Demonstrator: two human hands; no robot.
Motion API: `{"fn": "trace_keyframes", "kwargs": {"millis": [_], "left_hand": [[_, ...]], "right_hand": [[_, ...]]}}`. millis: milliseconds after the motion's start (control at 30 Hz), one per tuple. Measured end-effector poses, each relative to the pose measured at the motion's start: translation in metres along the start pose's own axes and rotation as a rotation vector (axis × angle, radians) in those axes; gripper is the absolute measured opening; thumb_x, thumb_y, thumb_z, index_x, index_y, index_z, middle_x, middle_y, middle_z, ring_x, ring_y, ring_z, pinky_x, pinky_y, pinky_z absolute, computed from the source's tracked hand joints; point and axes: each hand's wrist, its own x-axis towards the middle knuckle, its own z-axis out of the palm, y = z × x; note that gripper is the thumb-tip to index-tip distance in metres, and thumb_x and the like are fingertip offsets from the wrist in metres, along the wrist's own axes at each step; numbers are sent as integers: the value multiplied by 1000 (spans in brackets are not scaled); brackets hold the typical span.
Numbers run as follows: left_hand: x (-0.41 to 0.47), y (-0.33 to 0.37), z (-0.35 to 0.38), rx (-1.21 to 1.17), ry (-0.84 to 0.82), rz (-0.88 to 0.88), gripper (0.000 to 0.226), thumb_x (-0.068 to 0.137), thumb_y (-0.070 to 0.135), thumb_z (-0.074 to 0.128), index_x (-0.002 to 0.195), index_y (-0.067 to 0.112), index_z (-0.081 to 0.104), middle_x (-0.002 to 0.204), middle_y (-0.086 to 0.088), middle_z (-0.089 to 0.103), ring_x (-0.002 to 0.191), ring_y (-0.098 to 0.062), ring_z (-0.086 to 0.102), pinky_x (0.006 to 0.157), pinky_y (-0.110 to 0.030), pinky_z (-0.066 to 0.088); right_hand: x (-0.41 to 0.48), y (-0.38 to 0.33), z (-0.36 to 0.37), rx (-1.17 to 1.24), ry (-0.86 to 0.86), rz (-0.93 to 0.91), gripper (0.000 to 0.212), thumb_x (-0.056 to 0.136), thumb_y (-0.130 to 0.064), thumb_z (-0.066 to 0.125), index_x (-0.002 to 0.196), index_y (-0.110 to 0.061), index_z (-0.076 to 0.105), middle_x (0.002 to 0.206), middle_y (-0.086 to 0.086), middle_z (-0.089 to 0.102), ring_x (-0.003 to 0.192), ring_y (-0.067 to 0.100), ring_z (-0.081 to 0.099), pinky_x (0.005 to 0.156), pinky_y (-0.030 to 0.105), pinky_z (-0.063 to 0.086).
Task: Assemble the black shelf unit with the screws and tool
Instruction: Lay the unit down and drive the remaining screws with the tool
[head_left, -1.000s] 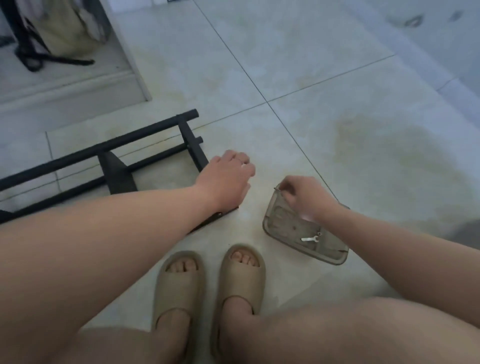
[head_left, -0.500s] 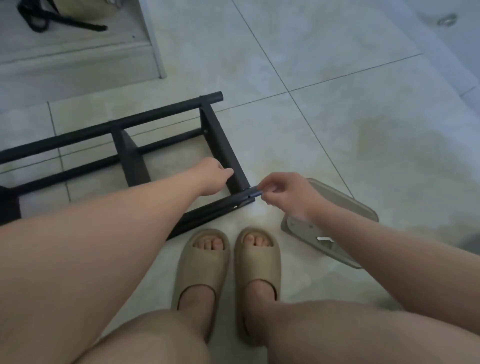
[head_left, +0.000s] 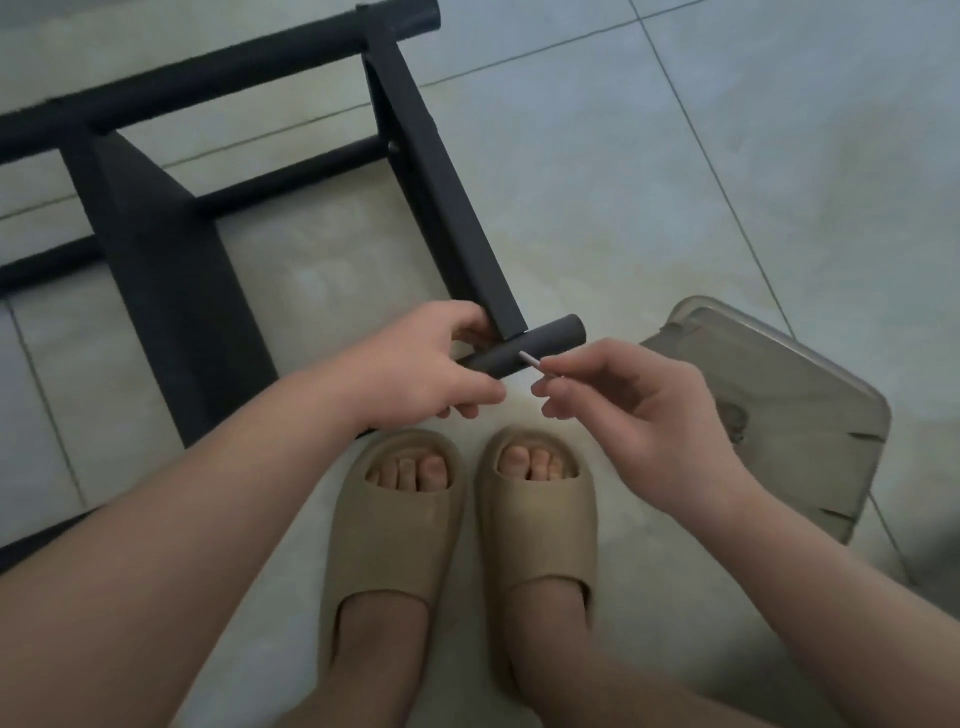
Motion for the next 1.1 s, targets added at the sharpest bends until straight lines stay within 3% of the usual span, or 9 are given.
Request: {"fn": "trace_keyframes", "kwargs": {"millis": [233,567,767,1100], "left_hand": [[4,-13,2,-16,54,69,24,84,17,79,98,33,66,100,30,66,61,-15,71,54,-26,54],[4,-17,4,6,107,92,18,86,23,77,97,35,69,97,25,69,60,-12,72,51,-13,44],[3,-17,4,8,95,92,23,88,24,75,108,34,68,100,18,70,62,-12,72,51,-12,43],[3,-16,2,-8,68,87,23,87,21,76,105,34,69,99,19,71,64,-14,72,53,-14,46]], "right_hand": [[-2,11,-5,-68,-1,-31,13,90,-15,70,96,-25,74,85,-5,76,76,17,74,70,45,59],[-2,9,2,-145,45,-106,19,90,-16,70,98,-34,70,82,-6,76,75,11,74,70,34,60],[-4,11,3,-336,62,-194,10,90,-14,71,99,-12,76,78,-4,74,73,4,71,69,26,56],[4,10,19,-324,95,-131,6,89,-10,74,95,-9,75,75,-4,73,74,3,70,67,18,54]]}}
